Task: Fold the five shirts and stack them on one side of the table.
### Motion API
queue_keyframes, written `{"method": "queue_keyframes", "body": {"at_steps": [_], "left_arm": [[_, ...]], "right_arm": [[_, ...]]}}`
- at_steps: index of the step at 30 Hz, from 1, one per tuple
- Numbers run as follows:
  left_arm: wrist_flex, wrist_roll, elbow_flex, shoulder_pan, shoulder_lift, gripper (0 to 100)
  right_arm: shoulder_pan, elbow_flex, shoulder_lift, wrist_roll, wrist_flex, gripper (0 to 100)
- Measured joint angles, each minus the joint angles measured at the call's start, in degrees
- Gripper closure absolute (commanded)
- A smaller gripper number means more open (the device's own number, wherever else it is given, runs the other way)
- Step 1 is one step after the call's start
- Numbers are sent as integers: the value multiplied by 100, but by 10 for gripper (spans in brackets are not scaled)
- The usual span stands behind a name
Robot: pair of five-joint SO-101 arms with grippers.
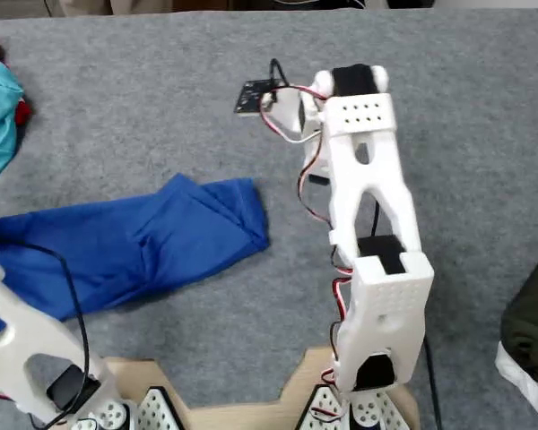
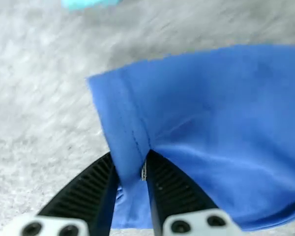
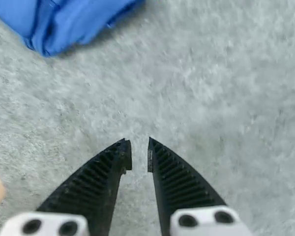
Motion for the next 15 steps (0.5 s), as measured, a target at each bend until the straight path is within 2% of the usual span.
{"method": "queue_keyframes", "body": {"at_steps": [5,15], "left_arm": [[0,422,422,993,-756,981],[0,1336,1802,3930,-2602,981]], "right_arm": [[404,0,0,-536,-141,917],[1275,149,62,-3112,-1635,917]]}}
